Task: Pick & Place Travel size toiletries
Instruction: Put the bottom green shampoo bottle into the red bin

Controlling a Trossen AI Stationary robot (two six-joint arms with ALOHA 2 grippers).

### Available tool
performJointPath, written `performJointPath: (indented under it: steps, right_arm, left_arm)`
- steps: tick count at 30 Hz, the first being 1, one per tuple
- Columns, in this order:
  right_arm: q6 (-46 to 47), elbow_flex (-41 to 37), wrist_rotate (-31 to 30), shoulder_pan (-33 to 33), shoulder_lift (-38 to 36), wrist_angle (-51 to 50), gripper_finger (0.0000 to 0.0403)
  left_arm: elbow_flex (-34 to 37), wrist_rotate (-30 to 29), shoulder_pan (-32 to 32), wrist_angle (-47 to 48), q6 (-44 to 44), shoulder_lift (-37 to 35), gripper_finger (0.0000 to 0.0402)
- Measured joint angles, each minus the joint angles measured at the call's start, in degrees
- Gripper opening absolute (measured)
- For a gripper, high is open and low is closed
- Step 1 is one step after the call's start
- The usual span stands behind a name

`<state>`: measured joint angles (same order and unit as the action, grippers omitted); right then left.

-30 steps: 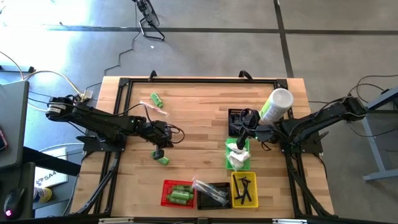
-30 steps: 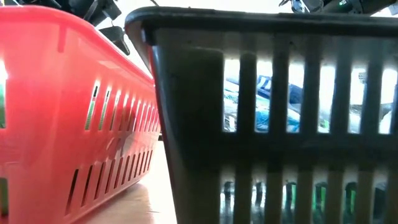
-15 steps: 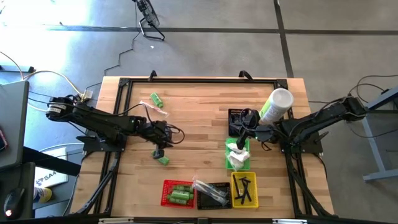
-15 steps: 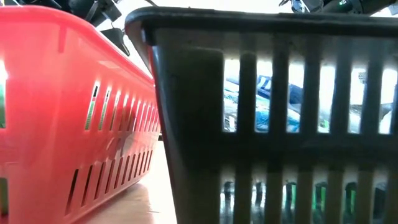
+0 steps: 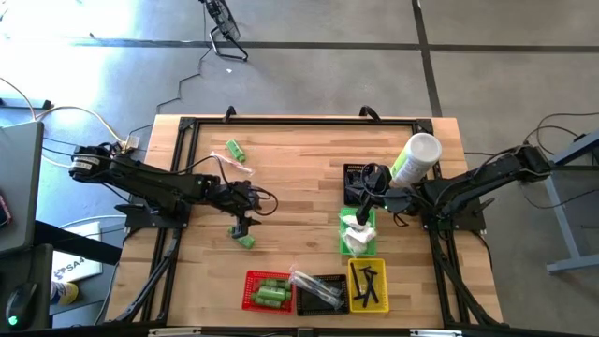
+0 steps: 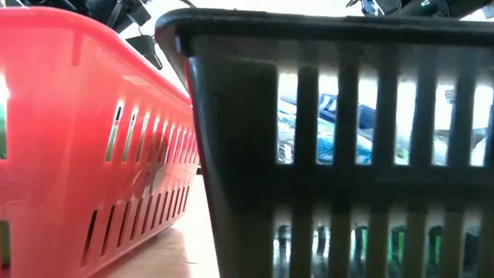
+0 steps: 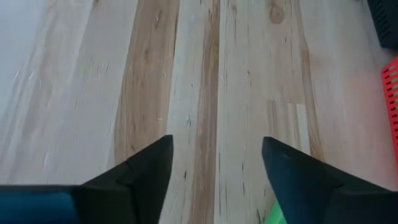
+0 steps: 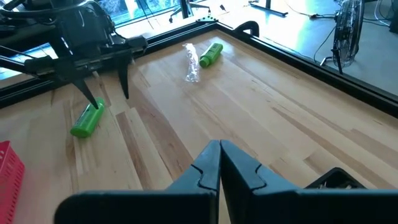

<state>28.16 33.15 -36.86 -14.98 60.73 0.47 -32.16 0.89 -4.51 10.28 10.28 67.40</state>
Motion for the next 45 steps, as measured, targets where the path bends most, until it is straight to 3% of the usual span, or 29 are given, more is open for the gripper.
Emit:
performJointPath:
  steps: [9, 23, 28, 31, 36, 45]
  right_arm:
    - [0.0, 0.0, 0.0, 0.0, 0.0, 0.0, 0.0002]
    - [-4.4, 0.0, -0.6, 2.4, 0.0, 4.6, 0.0002]
    - [-2.8, 0.0, 2.8, 3.9, 0.0, 6.3, 0.0002]
    - [-6.1, 0.0, 6.2, 4.3, 0.0, 6.3, 0.0002]
    - [-13.0, 0.0, 7.0, 4.2, 0.9, 6.2, 0.0002]
    - [-14.5, 0.0, 7.8, 3.5, 0.8, 11.1, 0.0002]
  left_arm:
    - [0.0, -0.2, 0.0, 0.0, 0.2, 0.0, 0.0288]
    - [0.0, 0.8, 0.0, 0.2, 5.0, 0.0, 0.0292]
    - [0.0, 9.2, 0.0, 0.4, 17.2, 0.0, 0.0292]
    - [0.0, 10.3, 0.0, 0.2, 10.1, 0.0, 0.0292]
    - [0.0, 8.9, 0.0, -0.2, -1.0, 0.0, 0.0292]
    - [-1.0, 11.4, 0.0, 0.5, -10.3, 0.0, 0.0292]
